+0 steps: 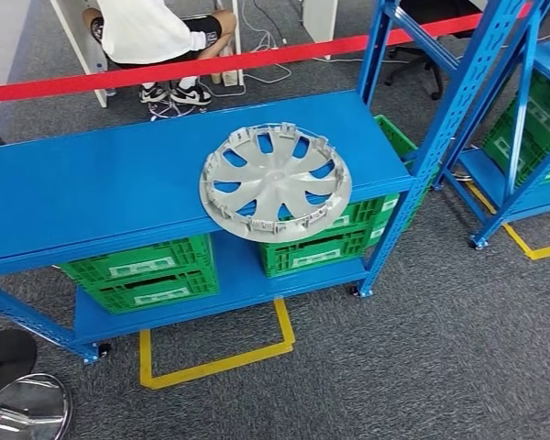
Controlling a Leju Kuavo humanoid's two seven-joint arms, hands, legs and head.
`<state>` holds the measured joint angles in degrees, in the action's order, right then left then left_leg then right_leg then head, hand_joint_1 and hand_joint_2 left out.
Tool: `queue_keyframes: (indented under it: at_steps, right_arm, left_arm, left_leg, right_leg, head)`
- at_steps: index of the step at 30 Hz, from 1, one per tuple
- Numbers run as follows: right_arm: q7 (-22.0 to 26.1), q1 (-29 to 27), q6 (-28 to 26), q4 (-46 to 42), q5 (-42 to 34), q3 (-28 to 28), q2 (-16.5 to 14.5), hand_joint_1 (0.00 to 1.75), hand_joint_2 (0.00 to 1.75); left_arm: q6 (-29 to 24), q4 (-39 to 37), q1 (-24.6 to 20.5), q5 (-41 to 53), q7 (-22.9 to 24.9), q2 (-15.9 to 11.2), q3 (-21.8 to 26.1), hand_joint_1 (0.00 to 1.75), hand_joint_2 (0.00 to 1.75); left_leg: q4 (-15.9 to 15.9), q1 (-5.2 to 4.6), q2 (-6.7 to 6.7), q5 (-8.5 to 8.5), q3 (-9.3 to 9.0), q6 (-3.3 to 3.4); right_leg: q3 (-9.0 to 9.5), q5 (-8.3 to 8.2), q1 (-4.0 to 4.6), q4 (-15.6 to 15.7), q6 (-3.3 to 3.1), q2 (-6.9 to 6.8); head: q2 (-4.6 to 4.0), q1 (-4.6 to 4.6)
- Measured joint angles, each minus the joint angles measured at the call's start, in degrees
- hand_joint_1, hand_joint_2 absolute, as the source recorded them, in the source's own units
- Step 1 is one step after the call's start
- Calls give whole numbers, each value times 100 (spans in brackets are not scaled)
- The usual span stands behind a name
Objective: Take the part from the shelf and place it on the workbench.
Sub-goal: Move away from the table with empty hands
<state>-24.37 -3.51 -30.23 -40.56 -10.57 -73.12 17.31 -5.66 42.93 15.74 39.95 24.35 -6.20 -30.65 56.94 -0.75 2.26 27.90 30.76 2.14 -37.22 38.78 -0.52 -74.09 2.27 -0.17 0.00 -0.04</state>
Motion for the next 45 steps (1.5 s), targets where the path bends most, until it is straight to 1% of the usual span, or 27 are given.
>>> queue_keyframes:
  at_steps: [1, 2, 3, 4, 5, 6, 7, 8, 9, 10, 11, 12, 13, 14, 15, 16, 18, 19, 20, 21, 22, 24, 32, 39, 43, 45]
  right_arm:
    - [2, 1, 1, 23, -4, -7, -4, 0, 0]
    - [9, 3, 1, 45, -9, -11, -8, 0, 0]
    - [20, 5, 2, 65, -20, -17, -19, 0, 0]
    - [32, 7, 4, 85, -37, -26, -30, 0, 0]
    - [45, 9, 7, 103, -55, -34, -42, 0, 0]
    - [58, 13, 10, 121, -74, -42, -55, 0, 0]
    - [74, 20, 11, 139, -94, -46, -65, 0, 0]
    - [89, 28, 11, 154, -114, -48, -78, 0, 0]
    - [114, 36, 10, 172, -141, -49, -88, 0, 0]
    - [136, 40, 9, 187, -166, -49, -95, 0, 0]
    - [156, 38, 8, 201, -191, -51, -99, 0, 0]
    - [177, 32, 7, 215, -215, -54, -101, 0, 0]
    - [188, 28, 6, 229, -249, -59, -102, 0, 0]
    - [196, 26, 4, 242, -298, -63, -103, 0, 0]
    - [198, 27, 1, 253, -356, -66, -107, 0, 0]
    - [197, 30, -4, 262, -422, -65, -114, 0, 0]
    - [188, 33, -25, 271, -526, -53, -143, 0, 0]
    - [183, 35, -44, 273, -564, -45, -158, 0, 0]
    - [181, 35, -67, 275, -596, -36, -171, 0, 0]
    - [177, 32, -93, 276, -628, -26, -181, 0, 0]
    - [174, 28, -120, 276, -658, -16, -184, 0, 0]
    - [162, 19, -167, 268, -715, 4, -185, 0, 0]
    - [137, -9, -228, 251, -785, 51, -183, 0, 0]
    - [135, -18, -233, 249, -788, 61, -183, 0, 0]
    - [134, -24, -231, 239, -829, 75, -184, 0, 175]
    - [174, -39, -173, 237, -914, 192, -191, 0, 175]
  left_arm:
    - [-1, -7, -2, -10, 0, 1, -18, 0, 0]
    - [-5, -12, -5, -24, 0, 1, -33, 0, 0]
    - [-15, -18, -13, -45, 0, -4, -43, 0, 0]
    - [-26, -22, -22, -68, 0, -9, -53, 0, 0]
    - [-40, -25, -28, -89, 1, -14, -61, 0, 0]
    - [-56, -30, -32, -117, 3, -19, -72, 0, 0]
    - [-72, -36, -29, -145, 9, -22, -86, 0, 0]
    - [-94, -42, -25, -179, 21, -29, -102, 0, 0]
    - [-123, -48, -25, -221, 35, -34, -124, 0, 0]
    - [-155, -52, -31, -253, 52, -41, -145, 0, 0]
    - [-186, -52, -39, -280, 67, -45, -163, 0, 0]
    - [-214, -52, -46, -305, 78, -45, -176, 0, 0]
    - [-240, -52, -47, -330, 91, -46, -184, 0, 0]
    - [-269, -52, -41, -364, 108, -45, -190, 0, 0]
    - [-305, -52, -28, -404, 128, -45, -193, 0, 0]
    - [-346, -52, -14, -444, 153, -45, -196, 0, 0]
    - [-431, -52, 11, -504, 199, -51, -197, 0, 0]
    - [-467, -52, 18, -524, 221, -55, -198, 0, 0]
    - [-502, -51, 21, -547, 239, -60, -199, 0, 0]
    - [-533, -49, 25, -568, 256, -62, -200, 0, 0]
    - [-562, -46, 33, -595, 270, -62, -201, 0, 0]
    - [-612, -40, 59, -649, 293, -62, -203, 0, 0]
    - [-669, -25, 73, -699, 339, -64, -207, 0, 0]
    - [-674, -24, 73, -702, 342, -62, -207, 0, 0]
    - [-685, -25, 72, -716, 358, -63, -204, 0, 175]
    - [-675, -26, 67, -781, 375, -62, -170, 0, 175]
  left_leg:
    - [3, 7, 78, 9, -19, -12]
    - [8, 15, 154, 24, -39, -33]
    - [26, 14, 227, 46, -51, -64]
    - [48, 12, 299, 65, -51, -99]
    - [67, 13, 362, 76, -38, -134]
    - [81, 16, 423, 77, -15, -166]
    - [84, 31, 485, 69, 4, -193]
    - [96, 42, 487, 76, 19, -219]
    - [162, 44, 400, 122, 53, -246]
    - [323, 43, 260, 221, 131, -272]
    - [605, 42, 86, 375, 267, -296]
    - [983, 44, -58, 552, 460, -316]
    - [1363, 52, -125, 699, 660, -325]
    - [1641, 58, -154, 769, 813, -325]
    - [1734, 59, -165, 727, 874, -315]
    - [1599, 54, -167, 572, 819, -291]
    - [907, 20, -194, 150, 485, -212]
    - [559, -3, -216, 23, 313, -168]
    - [323, -25, -238, -24, 198, -138]
    - [202, -35, -251, -16, 145, -141]
    - [150, -37, -246, 0, 126, -162]
    - [126, -36, -237, 4, 117, -207]
    - [126, -39, -237, 33, 100, -159]
    - [128, -40, -238, 44, 84, -137]
    - [128, -39, -238, 44, 78, -136]
    - [128, -37, -238, 44, 75, -136]
  right_leg:
    - [61, -205, -17, 216, 13, 16]
    - [202, -463, -44, 585, 31, 81]
    - [364, -668, -76, 977, 51, 217]
    - [505, -800, -102, 1285, 51, 339]
    - [594, -854, -116, 1469, 38, 430]
    - [630, -845, -112, 1529, 9, 460]
    - [643, -849, -101, 1536, -34, 401]
    - [650, -858, -94, 1543, -69, 334]
    - [658, -862, -90, 1549, -108, 271]
    - [668, -861, -87, 1557, -146, 200]
    - [680, -853, -79, 1562, -180, 126]
    - [687, -838, -63, 1562, -206, 61]
    - [694, -824, -48, 1561, -223, -4]
    - [702, -812, -34, 1561, -234, -59]
    - [713, -800, -23, 1561, -239, -100]
    - [731, -788, -15, 1561, -241, -133]
    - [760, -762, -5, 1564, -233, -169]
    - [776, -744, 4, 1562, -219, -177]
    - [773, -733, 11, 1561, -199, -184]
    - [758, -719, 19, 1556, -189, -189]
    - [754, -709, 24, 1551, -182, -193]
    - [735, -701, 20, 1557, -189, -198]
    - [788, -727, 15, 1646, -139, -193]
    - [807, -728, 15, 1660, -130, -194]
    - [811, -725, 15, 1660, -125, -194]
    - [813, -724, 16, 1660, -125, -194]
  head:
    - [0, -1]
    - [0, 0]
    - [0, 4]
    - [0, 3]
    - [0, 3]
    - [0, 1]
    - [0, -3]
    - [0, -3]
    - [0, -14]
    - [0, -27]
    - [0, -39]
    - [0, -51]
    - [0, -52]
    - [0, -50]
    - [0, -51]
    - [0, -50]
    - [0, -50]
    - [0, -50]
    - [0, -50]
    - [0, -47]
    - [0, -45]
    - [0, -42]
    - [0, -40]
    - [0, -42]
    - [0, -42]
    - [0, -43]
